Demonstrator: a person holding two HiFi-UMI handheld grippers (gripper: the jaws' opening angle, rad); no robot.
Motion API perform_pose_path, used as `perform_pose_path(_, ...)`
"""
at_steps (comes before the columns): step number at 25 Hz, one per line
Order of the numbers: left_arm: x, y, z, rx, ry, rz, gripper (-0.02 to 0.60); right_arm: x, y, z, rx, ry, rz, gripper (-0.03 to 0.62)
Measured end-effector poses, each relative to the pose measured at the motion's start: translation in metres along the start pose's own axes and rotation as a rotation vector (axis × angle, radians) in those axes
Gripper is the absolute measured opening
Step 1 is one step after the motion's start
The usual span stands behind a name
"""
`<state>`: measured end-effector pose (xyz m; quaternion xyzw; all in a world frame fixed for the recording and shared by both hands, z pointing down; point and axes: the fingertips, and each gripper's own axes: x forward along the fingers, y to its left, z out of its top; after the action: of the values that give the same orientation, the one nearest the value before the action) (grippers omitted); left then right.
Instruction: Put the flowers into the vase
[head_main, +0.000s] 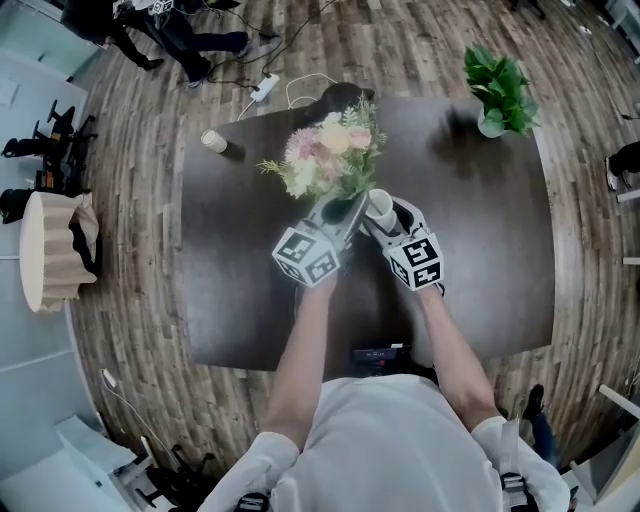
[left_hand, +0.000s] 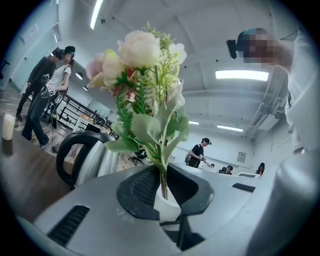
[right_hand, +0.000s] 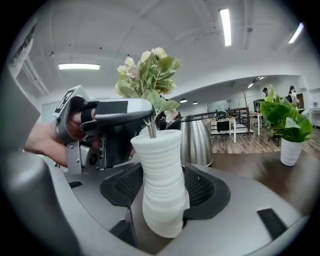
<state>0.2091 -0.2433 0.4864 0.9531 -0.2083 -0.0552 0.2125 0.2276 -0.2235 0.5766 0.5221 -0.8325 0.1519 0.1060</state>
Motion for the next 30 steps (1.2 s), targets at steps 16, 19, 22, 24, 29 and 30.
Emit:
perform_pose_path(16, 0.001, -0.009, -0.025, 0.014, 0.091, -0.05, 0.128, 0.0, 0.0, -0.003, -0.017, -0.003, -0.015, 0.265)
perform_pose_path(19, -0.001, -0.012, -0.025, -0.003, 0.076, -0.065, 0.15, 0.0, 0.0, -0.003, -0.013, -0.003, -0.017, 0.265)
perform_pose_path(22, -0.004, -0.009, -0.023, -0.061, 0.032, -0.075, 0.162, 0.002, -0.002, -0.003, -0.01, -0.001, -0.017, 0.265)
perform_pose_path(24, -0.009, -0.004, -0.02, -0.118, -0.011, -0.072, 0.17, 0.004, -0.002, -0.001, -0.008, 0.0, -0.018, 0.265)
perform_pose_path(29, -0.022, 0.007, -0.017, -0.247, -0.121, -0.06, 0.178, 0.005, -0.003, 0.0, -0.005, -0.003, -0.019, 0.265)
perform_pose_path(30, -0.024, 0.007, -0.014, -0.254, -0.146, -0.06, 0.179, 0.004, -0.003, -0.001, -0.005, -0.003, -0.019, 0.265)
